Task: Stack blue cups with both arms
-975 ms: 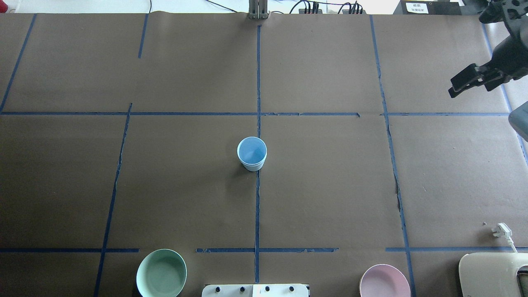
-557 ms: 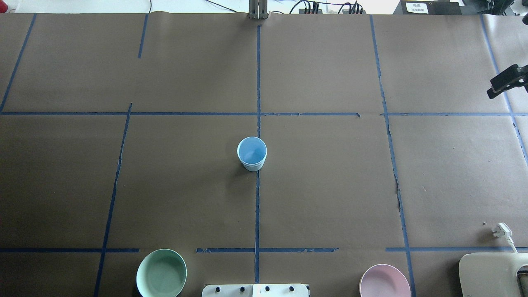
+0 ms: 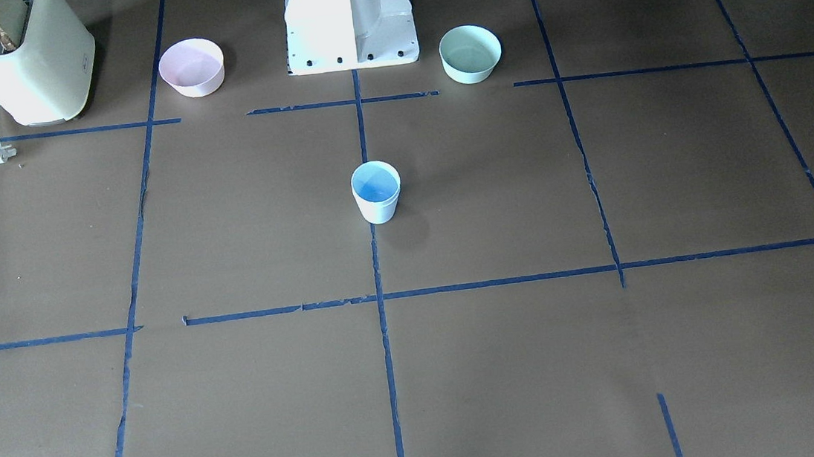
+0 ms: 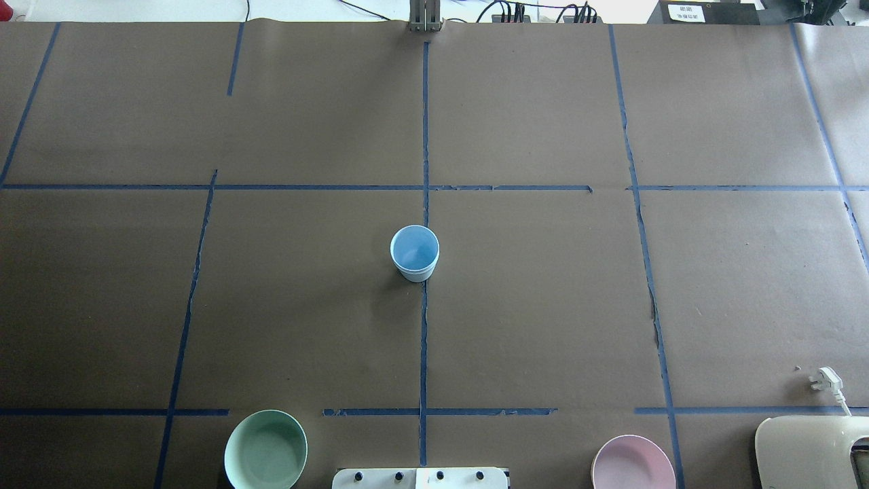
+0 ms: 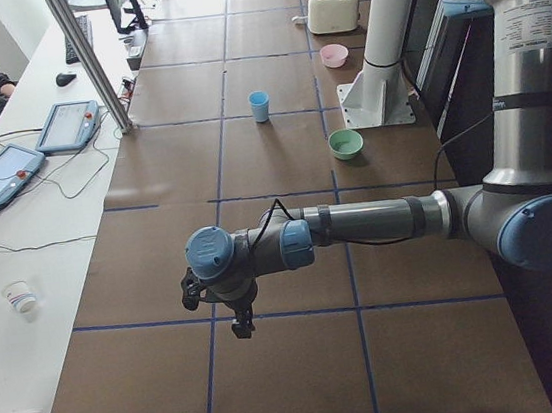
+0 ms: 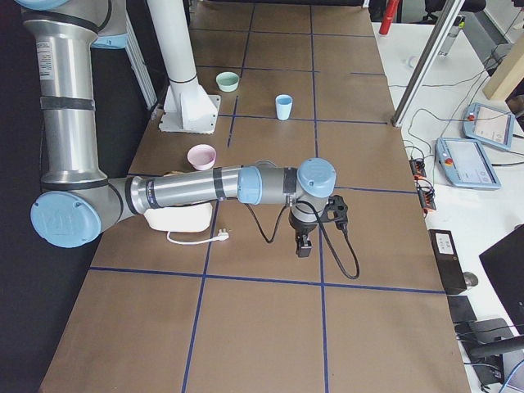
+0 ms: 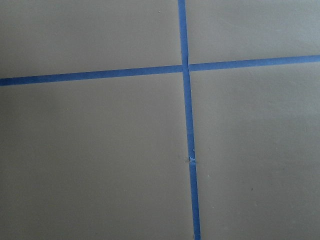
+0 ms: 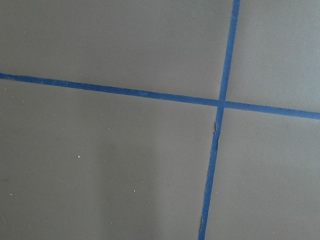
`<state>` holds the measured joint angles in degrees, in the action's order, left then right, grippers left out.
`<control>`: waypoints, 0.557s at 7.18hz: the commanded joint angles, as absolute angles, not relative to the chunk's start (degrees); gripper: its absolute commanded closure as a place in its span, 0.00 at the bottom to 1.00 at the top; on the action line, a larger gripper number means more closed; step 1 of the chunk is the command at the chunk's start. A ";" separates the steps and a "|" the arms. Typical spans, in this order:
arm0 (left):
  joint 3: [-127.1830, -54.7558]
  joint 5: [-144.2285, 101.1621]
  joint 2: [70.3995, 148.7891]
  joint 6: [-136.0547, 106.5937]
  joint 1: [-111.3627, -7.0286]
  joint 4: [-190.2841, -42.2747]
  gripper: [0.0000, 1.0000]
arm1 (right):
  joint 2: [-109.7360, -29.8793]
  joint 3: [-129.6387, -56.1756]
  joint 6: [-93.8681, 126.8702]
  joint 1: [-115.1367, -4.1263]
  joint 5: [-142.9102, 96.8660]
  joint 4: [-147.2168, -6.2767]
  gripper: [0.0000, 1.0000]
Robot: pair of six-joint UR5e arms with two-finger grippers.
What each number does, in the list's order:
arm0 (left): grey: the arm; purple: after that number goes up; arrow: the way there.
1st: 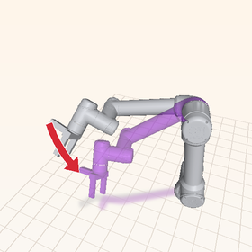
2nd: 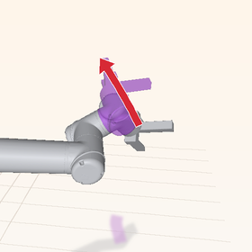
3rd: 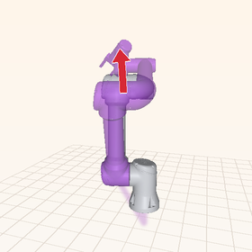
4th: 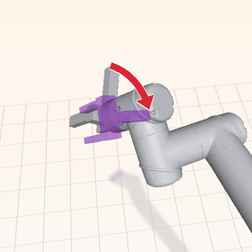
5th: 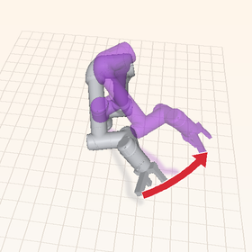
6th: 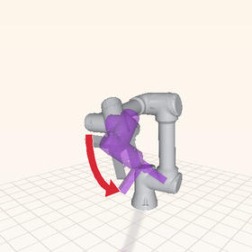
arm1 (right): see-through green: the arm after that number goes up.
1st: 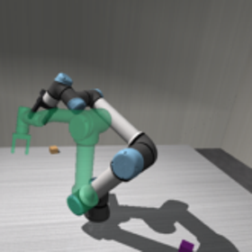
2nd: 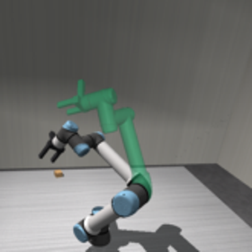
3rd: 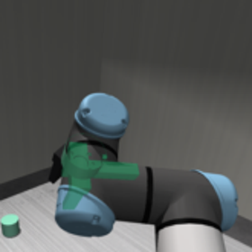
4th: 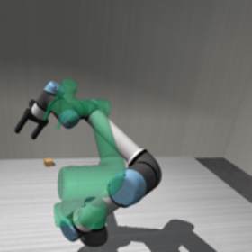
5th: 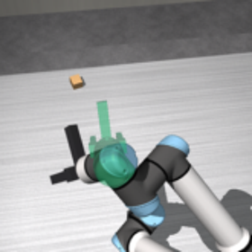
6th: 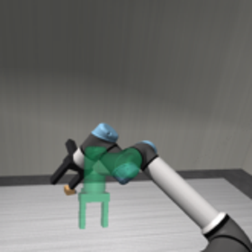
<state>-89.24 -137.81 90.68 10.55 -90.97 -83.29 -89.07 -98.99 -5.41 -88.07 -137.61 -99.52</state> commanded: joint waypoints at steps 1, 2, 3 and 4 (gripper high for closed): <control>-88.77 -137.81 90.62 10.55 -90.97 -84.11 0.00 | -89.90 -96.00 -6.33 -89.03 -137.64 -99.49 0.00; -88.86 -137.81 90.44 10.55 -90.97 -84.11 0.00 | -90.09 -92.15 -6.33 -90.25 -138.07 -98.71 0.00; -88.86 -137.81 90.53 10.55 -90.97 -84.11 0.00 | -92.52 -91.85 -6.15 -90.35 -137.99 -93.92 0.00; -88.94 -137.81 90.53 10.55 -90.97 -84.11 0.00 | -93.24 -91.76 -4.85 -90.44 -138.16 -91.34 0.00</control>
<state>-88.88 -137.81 90.53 10.55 -90.97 -84.09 -91.83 -92.49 -5.90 -90.18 -138.02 -94.99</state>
